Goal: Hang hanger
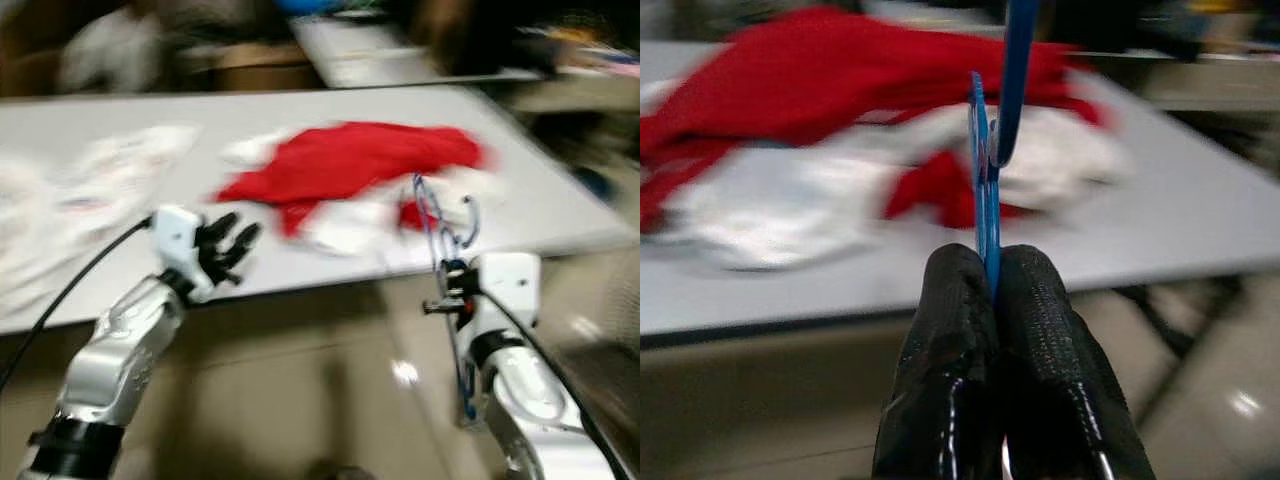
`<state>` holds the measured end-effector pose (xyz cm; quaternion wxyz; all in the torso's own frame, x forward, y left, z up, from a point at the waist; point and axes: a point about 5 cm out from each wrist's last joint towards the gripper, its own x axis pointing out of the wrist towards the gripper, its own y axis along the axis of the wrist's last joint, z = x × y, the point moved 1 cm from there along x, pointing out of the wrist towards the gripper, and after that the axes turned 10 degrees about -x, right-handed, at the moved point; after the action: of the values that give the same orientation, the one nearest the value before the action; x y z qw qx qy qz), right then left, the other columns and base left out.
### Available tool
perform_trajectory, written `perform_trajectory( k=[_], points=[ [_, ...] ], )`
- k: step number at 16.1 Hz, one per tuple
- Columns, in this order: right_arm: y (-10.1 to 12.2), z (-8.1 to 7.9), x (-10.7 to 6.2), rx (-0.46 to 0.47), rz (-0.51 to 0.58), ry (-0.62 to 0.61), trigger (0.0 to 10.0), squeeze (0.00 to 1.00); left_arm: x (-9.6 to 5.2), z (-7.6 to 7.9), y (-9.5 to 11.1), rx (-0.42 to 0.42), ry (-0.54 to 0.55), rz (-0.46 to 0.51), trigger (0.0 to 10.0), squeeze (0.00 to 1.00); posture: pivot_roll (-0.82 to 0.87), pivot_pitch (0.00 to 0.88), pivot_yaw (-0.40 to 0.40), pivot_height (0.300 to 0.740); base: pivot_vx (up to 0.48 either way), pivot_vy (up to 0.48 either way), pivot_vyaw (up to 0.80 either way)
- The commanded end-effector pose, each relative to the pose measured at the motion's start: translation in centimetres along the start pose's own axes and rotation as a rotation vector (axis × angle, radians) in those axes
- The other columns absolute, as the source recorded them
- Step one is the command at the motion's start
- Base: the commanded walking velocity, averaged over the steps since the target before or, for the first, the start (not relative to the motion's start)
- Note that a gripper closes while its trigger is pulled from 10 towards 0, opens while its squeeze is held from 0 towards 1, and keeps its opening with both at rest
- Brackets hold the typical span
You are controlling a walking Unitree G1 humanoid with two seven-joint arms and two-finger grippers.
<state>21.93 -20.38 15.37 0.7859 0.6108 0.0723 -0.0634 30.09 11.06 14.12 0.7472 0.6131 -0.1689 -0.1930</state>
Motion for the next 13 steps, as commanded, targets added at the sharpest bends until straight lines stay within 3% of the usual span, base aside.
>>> perform_trajectory(
  k=[1,2,5,7,8,9,10,13],
  points=[
    [0.4,-0.3,-0.1,0.010,0.013,0.008,10.0,0.00,-0.5,-0.8,0.2,0.011,0.021,0.000,10.0,0.00,-0.11,0.000,0.009,0.740,0.000,0.000,-0.80],
    [0.5,-0.4,0.0,0.005,0.016,0.018,10.0,0.00,-0.3,-0.7,-0.2,-0.005,0.010,-0.042,10.0,0.00,-0.11,0.000,0.009,0.740,0.000,0.000,-0.80],
    [1.0,-0.7,0.3,-0.033,0.046,0.035,10.0,0.00,0.1,-1.1,0.0,-0.013,0.022,-0.020,10.0,0.00,-0.11,0.000,0.008,0.740,0.082,0.000,-0.72],
    [1.3,-1.1,0.5,-0.054,0.069,0.061,10.0,0.00,0.4,-1.5,0.4,-0.059,0.047,-0.011,10.0,0.00,-0.11,0.000,0.008,0.740,0.324,0.000,0.00],
    [1.5,-1.4,0.6,-0.070,0.075,0.077,10.0,0.00,0.5,-1.7,0.4,-0.067,0.064,-0.018,10.0,0.41,-0.11,0.000,0.010,0.740,0.330,0.000,0.00],
    [1.5,-1.5,0.6,-0.078,0.076,0.083,10.0,0.00,0.5,-1.8,0.4,-0.068,0.069,-0.021,10.0,0.53,-0.11,0.000,0.011,0.740,0.326,0.000,0.00],
    [1.5,-1.6,0.6,-0.094,0.074,0.092,10.0,0.00,0.5,-1.9,0.4,-0.064,0.073,-0.020,10.0,0.80,-0.11,0.000,0.013,0.740,0.345,0.000,0.00],
    [1.7,-1.8,0.5,-0.159,0.103,0.137,10.0,0.00,0.6,-2.3,0.5,-0.068,0.112,0.002,10.0,0.78,-0.12,0.000,0.010,0.740,0.349,0.000,0.00]
  ],
)
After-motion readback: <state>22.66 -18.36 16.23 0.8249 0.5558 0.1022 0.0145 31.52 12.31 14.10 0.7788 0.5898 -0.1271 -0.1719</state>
